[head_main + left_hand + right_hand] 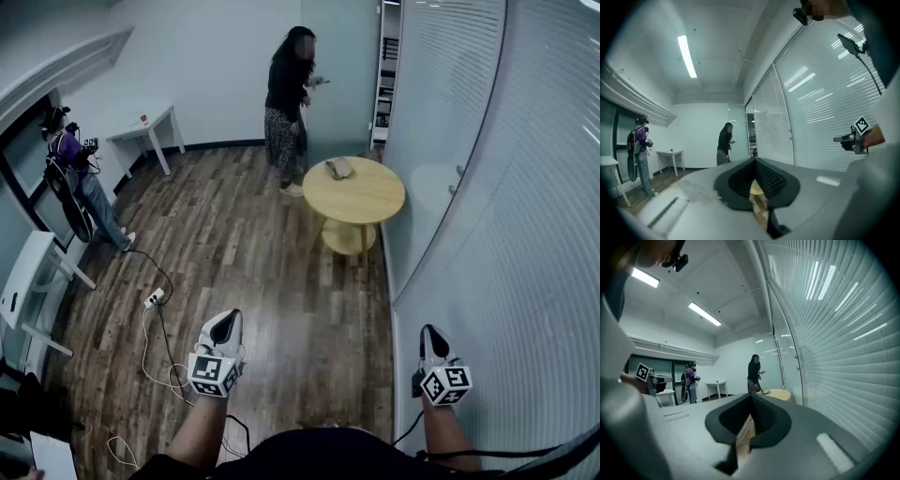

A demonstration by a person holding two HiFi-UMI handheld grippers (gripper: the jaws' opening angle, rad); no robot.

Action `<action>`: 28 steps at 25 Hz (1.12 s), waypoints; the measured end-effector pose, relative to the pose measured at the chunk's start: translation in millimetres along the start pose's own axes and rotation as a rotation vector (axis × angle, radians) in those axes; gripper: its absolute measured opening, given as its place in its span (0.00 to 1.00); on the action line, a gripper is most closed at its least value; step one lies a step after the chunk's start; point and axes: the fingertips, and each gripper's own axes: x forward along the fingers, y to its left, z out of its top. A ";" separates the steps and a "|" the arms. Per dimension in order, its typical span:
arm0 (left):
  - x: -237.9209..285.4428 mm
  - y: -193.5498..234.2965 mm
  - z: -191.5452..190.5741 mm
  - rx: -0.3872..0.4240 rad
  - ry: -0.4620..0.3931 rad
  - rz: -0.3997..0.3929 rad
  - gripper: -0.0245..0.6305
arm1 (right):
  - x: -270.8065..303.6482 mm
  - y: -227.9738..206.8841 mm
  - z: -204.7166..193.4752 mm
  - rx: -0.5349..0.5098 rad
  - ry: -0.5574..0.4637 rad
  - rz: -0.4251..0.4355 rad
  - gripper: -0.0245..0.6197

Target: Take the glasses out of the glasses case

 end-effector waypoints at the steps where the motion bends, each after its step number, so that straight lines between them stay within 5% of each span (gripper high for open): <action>1: 6.6 -0.1 3.1 0.006 -0.008 0.003 0.05 | 5.4 -4.5 2.3 -0.002 -0.006 0.003 0.05; 16: 74.6 -24.0 0.2 0.031 0.006 0.007 0.05 | 74.0 -48.6 7.4 -0.003 -0.015 0.071 0.05; 28: 175.4 41.6 21.9 0.046 -0.030 -0.024 0.05 | 172.4 -41.2 36.4 -0.007 -0.022 0.063 0.05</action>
